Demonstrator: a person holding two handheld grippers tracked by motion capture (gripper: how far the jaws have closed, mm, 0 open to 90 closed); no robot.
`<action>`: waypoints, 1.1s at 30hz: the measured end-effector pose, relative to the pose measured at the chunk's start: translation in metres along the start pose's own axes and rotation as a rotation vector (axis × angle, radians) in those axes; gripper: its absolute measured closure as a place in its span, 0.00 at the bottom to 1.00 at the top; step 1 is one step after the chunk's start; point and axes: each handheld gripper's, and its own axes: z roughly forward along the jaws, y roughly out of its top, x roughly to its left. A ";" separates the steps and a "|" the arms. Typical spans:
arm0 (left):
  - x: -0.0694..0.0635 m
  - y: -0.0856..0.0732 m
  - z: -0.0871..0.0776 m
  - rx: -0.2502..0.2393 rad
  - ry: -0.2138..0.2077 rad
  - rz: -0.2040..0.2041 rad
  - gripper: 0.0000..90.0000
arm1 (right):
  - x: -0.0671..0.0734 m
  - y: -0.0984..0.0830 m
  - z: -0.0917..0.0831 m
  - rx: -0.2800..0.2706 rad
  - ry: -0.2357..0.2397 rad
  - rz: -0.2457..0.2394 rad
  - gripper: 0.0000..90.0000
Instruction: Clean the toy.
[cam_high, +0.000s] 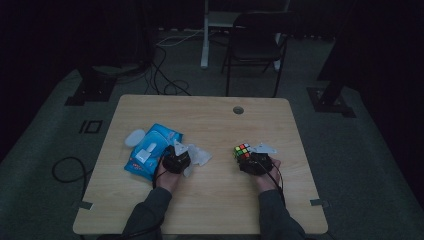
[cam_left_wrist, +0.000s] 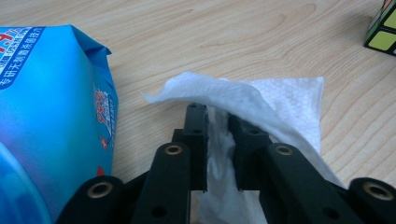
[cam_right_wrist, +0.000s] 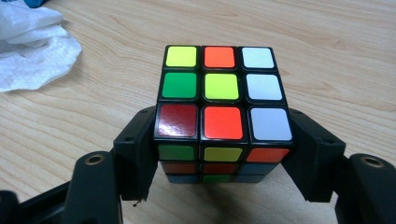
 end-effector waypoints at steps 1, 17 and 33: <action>0.000 0.000 0.000 0.000 0.000 -0.002 0.86 | 0.000 0.000 0.000 0.000 0.002 0.003 0.37; 0.007 -0.006 -0.019 -0.028 0.007 -0.079 0.69 | 0.003 0.004 -0.006 -0.015 0.026 -0.010 0.23; 0.016 -0.009 -0.053 -0.101 0.014 -0.133 0.65 | 0.004 0.010 -0.017 -0.056 0.040 -0.009 0.23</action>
